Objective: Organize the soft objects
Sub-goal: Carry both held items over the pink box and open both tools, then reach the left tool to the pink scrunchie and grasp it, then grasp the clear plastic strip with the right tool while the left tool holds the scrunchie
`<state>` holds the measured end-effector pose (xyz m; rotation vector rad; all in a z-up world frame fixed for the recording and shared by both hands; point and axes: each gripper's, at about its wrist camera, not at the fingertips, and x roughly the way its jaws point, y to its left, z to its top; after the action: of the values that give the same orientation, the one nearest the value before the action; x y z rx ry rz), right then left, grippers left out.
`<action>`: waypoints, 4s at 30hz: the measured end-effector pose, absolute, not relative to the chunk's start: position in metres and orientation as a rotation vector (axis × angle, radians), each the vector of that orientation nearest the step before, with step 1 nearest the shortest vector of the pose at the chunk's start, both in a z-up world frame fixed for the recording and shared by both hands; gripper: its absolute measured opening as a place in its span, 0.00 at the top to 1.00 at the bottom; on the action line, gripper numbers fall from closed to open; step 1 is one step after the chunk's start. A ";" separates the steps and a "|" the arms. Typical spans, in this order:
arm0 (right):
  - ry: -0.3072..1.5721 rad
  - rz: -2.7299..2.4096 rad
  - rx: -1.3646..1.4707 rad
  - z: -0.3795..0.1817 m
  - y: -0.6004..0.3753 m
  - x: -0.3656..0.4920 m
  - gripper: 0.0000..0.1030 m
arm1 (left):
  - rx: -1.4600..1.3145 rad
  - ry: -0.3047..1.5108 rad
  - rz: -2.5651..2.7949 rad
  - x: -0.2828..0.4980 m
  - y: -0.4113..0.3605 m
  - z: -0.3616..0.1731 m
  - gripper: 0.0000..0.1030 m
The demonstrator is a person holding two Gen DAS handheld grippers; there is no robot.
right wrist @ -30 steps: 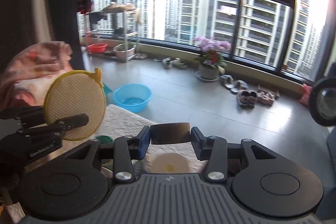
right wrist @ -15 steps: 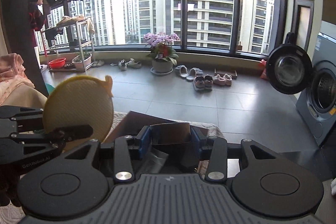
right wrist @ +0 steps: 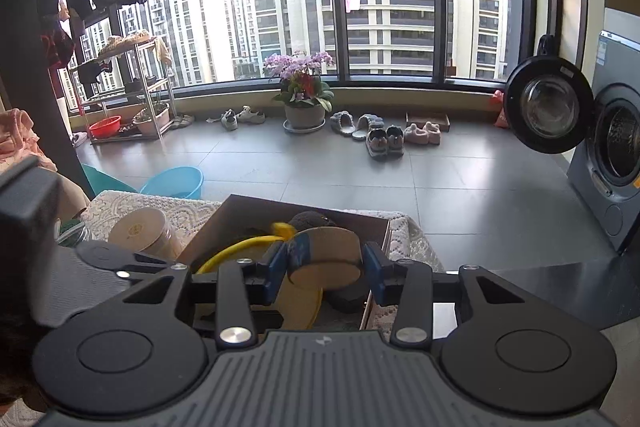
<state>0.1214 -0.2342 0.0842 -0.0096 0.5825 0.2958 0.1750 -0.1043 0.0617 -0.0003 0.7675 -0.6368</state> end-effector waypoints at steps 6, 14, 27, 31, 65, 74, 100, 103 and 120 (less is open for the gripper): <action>0.582 0.290 -0.003 0.083 -0.236 0.124 0.61 | -0.181 0.743 -0.618 0.186 -0.067 0.068 0.81; 0.679 0.355 0.029 0.064 -0.221 0.136 0.62 | -0.083 0.627 -0.457 0.168 -0.047 0.087 0.81; 0.858 0.356 -0.065 0.020 -0.180 0.149 0.63 | -0.107 0.609 -0.440 0.109 0.003 0.094 0.81; 0.769 0.332 -0.125 0.044 -0.173 0.134 0.63 | -0.112 0.556 -0.359 0.067 0.048 0.094 0.81; 0.761 0.651 -0.376 0.001 -0.017 0.066 0.47 | -0.110 0.622 0.010 0.047 0.168 0.007 0.77; 0.780 0.663 -0.357 -0.008 -0.015 0.061 0.45 | -0.160 0.579 0.010 0.017 0.195 0.022 0.87; 0.543 0.644 -0.211 0.047 0.077 0.102 0.43 | -0.196 0.593 0.117 -0.020 0.222 0.006 0.82; 0.545 0.606 -0.196 0.040 0.089 0.117 0.42 | -0.193 0.594 0.118 -0.020 0.221 0.006 0.81; 0.531 0.611 -0.225 0.023 0.105 0.130 0.32 | -0.208 0.595 0.116 -0.019 0.222 0.006 0.81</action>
<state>0.1304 0.1046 0.0227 -0.2249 0.5307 0.6114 -0.0187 0.2221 0.0060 -0.2078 0.5946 0.1157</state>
